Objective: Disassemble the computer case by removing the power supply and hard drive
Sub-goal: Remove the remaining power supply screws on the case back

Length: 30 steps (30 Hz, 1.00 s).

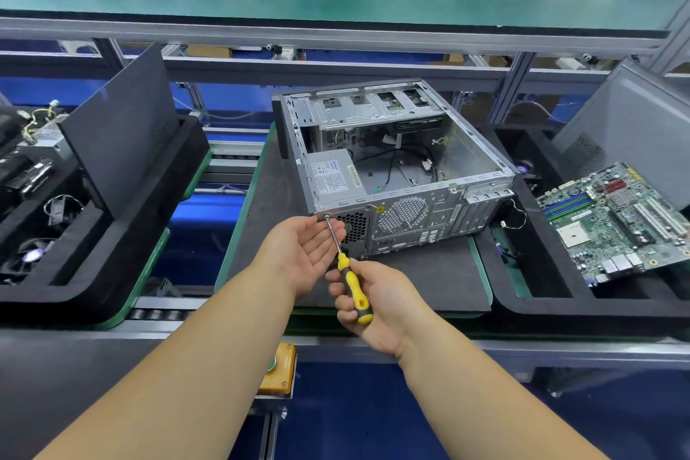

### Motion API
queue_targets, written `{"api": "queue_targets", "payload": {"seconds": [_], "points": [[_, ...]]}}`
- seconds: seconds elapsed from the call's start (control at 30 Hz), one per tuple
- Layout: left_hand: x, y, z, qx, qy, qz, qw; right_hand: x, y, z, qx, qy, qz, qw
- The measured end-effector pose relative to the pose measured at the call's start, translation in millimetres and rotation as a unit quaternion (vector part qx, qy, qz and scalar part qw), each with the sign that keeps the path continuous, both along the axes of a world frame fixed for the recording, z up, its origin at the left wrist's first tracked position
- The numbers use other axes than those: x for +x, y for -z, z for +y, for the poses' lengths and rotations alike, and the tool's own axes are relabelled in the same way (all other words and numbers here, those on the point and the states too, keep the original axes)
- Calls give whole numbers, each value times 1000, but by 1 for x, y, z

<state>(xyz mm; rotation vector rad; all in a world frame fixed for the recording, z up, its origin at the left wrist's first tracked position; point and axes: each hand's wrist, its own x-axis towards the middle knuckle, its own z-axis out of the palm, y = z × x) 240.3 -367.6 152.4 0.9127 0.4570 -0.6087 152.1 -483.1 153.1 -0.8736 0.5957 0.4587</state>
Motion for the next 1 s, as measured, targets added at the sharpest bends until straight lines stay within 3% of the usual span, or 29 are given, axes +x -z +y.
{"api": "queue_targets", "payload": {"seconds": [0.2, 0.7, 1.0], "points": [[-1, -4, -1, 11, -3, 7, 1000, -2, 3, 2, -46, 4, -11, 999], [0, 1, -3, 10, -8, -4, 1000, 0, -1, 9, 47, 35, 22, 998], [-1, 0, -1, 15, -4, -4, 1000, -1, 0, 10, 5, 45, 3, 999]]}}
